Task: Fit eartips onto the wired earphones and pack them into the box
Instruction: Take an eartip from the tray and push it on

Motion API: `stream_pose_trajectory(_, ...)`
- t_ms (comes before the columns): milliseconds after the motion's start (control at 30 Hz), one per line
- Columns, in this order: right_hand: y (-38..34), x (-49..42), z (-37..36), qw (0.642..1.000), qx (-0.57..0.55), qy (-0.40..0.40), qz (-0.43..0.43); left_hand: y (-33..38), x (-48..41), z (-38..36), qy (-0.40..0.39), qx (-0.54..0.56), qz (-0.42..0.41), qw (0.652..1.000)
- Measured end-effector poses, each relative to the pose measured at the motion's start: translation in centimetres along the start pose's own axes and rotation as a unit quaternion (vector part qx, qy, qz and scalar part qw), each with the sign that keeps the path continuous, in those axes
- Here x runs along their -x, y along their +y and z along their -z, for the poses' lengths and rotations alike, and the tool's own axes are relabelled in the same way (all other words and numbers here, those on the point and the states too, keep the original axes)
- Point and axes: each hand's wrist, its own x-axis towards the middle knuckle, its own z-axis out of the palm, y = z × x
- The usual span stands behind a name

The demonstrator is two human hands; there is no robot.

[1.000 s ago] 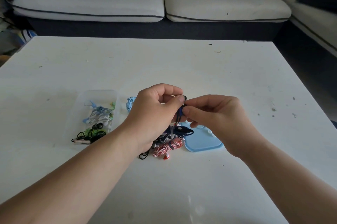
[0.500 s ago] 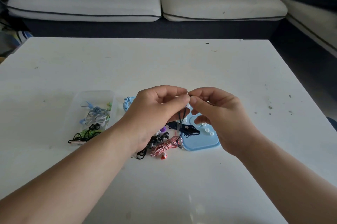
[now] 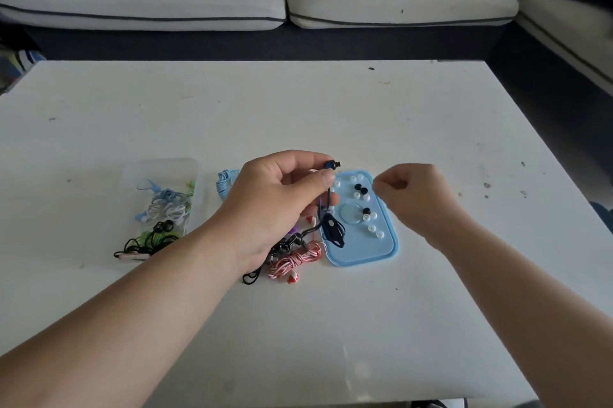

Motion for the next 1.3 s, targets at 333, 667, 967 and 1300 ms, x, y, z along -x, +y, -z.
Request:
stream_pose_trajectory(333, 1.4, -1.9, -2.9, 0.985, 0.169, -0.044, -0.010, 0.1, 0.3, 0.1, -0.018, -0.040, 0.004, 0.999)
stream_pose_trajectory(667, 1.0, -1.3, -2.0, 0.980, 0.192, -0.044, 0.023, 0.3, 0.3, 0.5, -0.002, -0.026, -0.010, 1.000)
stream_pose_trajectory(967, -4.3, 2.4, 0.7, 0.932, -0.318, -0.170, 0.033, 0.7, 0.0, 0.7, 0.009, 0.000, -0.014, 1.000)
stream_pose_trajectory(1300, -4.5, 3.1, 1.1, 0.903, -0.371, -0.204, 0.071, 0.7, 0.2, 0.7, -0.017, -0.055, -0.045, 0.997)
